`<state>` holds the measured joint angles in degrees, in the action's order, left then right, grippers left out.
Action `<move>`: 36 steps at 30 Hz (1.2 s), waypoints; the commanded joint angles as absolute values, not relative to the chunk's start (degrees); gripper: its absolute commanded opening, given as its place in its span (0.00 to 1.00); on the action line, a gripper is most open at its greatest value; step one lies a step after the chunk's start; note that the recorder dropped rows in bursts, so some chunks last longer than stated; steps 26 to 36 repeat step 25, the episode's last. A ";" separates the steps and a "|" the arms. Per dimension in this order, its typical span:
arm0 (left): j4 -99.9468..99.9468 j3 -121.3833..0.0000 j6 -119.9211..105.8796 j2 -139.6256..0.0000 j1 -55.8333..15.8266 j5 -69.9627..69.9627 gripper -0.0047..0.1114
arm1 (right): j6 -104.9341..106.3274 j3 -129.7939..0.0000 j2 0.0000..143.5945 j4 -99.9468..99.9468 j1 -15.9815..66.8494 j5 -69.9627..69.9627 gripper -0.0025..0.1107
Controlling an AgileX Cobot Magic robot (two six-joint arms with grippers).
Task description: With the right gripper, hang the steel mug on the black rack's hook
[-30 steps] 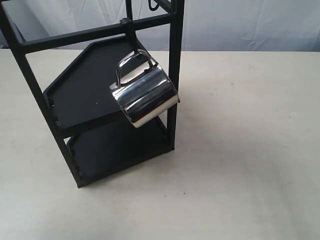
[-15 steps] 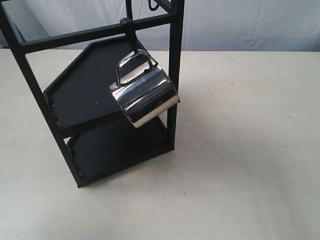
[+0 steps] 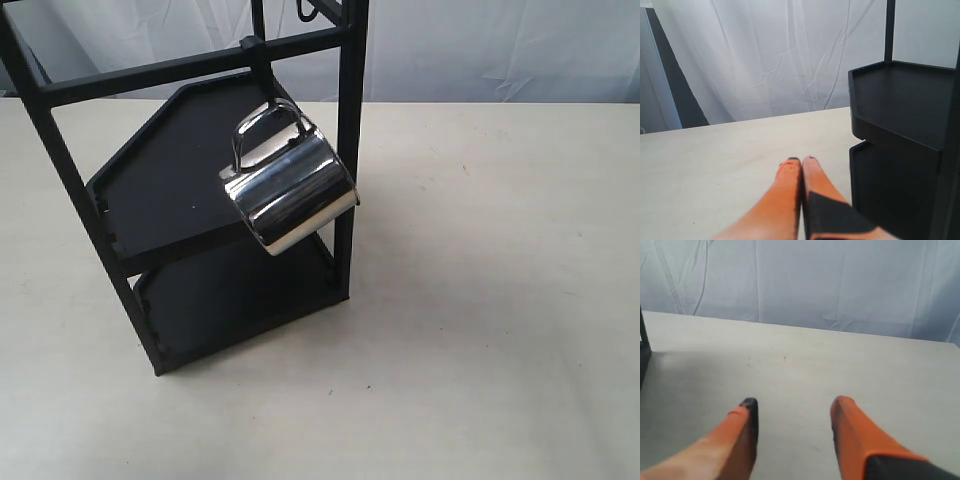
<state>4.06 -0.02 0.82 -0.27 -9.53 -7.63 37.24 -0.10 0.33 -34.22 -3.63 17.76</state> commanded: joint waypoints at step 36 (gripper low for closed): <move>4.11 0.00 0.96 0.00 -9.80 -7.32 0.05 | 32.96 0.00 0.00 -24.00 -3.91 20.42 0.01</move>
